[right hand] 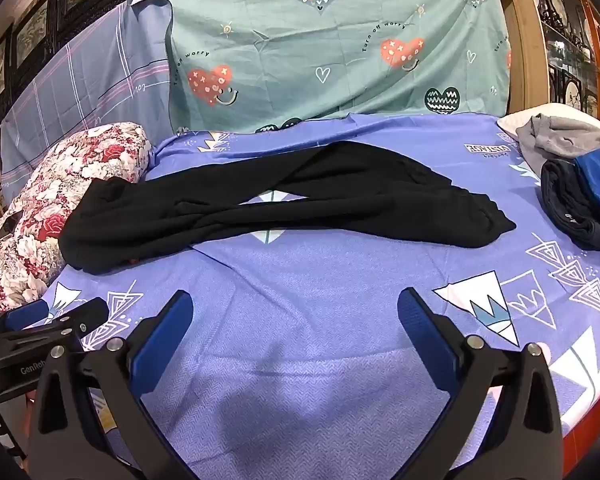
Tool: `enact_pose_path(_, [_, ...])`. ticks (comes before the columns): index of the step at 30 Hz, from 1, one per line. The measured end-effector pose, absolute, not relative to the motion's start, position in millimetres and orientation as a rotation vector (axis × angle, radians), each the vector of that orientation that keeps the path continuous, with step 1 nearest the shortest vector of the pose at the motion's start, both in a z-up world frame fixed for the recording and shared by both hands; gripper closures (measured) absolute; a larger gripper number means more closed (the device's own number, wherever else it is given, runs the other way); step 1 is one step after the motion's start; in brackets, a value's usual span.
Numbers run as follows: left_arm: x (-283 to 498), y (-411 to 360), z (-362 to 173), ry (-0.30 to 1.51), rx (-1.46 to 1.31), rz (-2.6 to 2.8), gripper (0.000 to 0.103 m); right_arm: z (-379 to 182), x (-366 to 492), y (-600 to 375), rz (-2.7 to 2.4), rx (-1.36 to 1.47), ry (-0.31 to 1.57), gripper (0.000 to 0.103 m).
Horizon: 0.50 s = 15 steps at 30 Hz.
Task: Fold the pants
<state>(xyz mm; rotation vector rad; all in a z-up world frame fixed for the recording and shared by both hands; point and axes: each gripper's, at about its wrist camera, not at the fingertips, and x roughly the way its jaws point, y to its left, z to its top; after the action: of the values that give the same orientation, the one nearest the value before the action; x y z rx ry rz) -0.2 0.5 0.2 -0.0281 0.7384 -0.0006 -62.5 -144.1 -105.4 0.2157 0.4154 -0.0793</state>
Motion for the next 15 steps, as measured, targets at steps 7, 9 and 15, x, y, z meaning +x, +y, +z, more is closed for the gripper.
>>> enact_pose_path(7, [-2.1,0.8,-5.6,0.740,-0.014,0.006,0.002,-104.2,-62.4,-146.9,-0.086,0.216,0.414,0.001])
enact_pose_path(9, [-2.6,1.4,-7.8,0.741,-0.012,0.004,0.002,-104.2,-61.5,-147.5,-0.082,0.215,0.420,0.001])
enact_pose_path(15, [2.3,2.7,-8.2,0.746,-0.011,0.004,0.002,-109.8,-62.5,-145.6,-0.080,0.215,0.422,0.001])
